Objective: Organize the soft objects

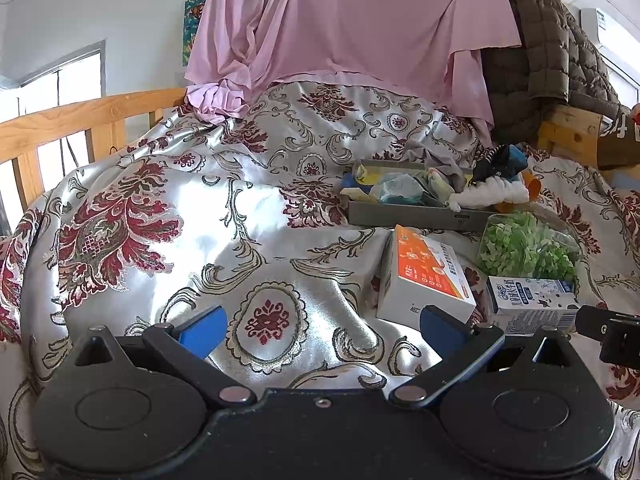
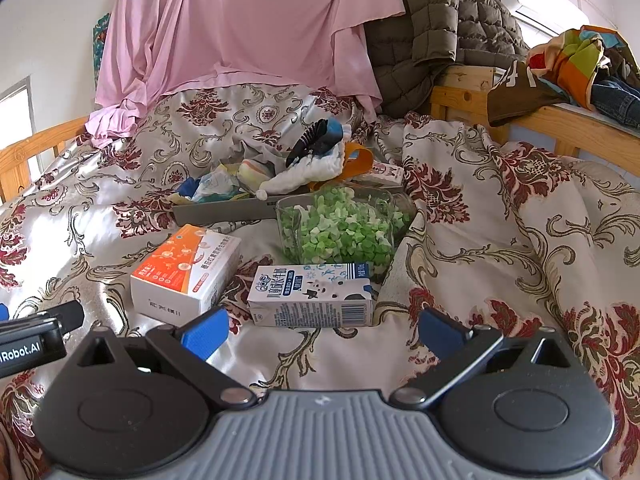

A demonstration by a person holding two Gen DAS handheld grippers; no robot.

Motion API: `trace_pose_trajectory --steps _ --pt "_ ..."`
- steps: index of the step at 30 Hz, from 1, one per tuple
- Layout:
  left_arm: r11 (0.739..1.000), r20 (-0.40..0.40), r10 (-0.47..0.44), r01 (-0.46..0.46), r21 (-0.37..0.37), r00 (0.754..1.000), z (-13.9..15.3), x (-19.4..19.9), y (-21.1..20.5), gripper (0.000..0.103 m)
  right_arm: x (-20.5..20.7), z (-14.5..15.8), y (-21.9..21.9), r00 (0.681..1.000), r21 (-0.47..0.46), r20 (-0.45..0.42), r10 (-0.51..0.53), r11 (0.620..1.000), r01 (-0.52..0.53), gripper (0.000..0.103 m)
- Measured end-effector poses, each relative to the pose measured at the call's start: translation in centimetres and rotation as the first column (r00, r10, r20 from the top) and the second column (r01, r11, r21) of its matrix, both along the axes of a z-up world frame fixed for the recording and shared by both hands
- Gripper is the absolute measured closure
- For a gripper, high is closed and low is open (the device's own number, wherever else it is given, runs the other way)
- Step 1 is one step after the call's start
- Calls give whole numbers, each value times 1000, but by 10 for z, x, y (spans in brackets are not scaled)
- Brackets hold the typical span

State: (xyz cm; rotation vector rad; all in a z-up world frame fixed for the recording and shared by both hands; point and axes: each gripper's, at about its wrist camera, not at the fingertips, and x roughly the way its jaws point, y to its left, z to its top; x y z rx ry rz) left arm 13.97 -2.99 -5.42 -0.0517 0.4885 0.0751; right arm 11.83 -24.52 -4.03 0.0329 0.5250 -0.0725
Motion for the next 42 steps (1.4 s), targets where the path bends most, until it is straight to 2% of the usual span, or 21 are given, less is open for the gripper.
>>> trace_pose_trajectory --steps 42 --pt "1000 0 -2 2 4 1000 -1 0 -1 1 0 0 0 1000 0 -4 1 1000 -1 0"
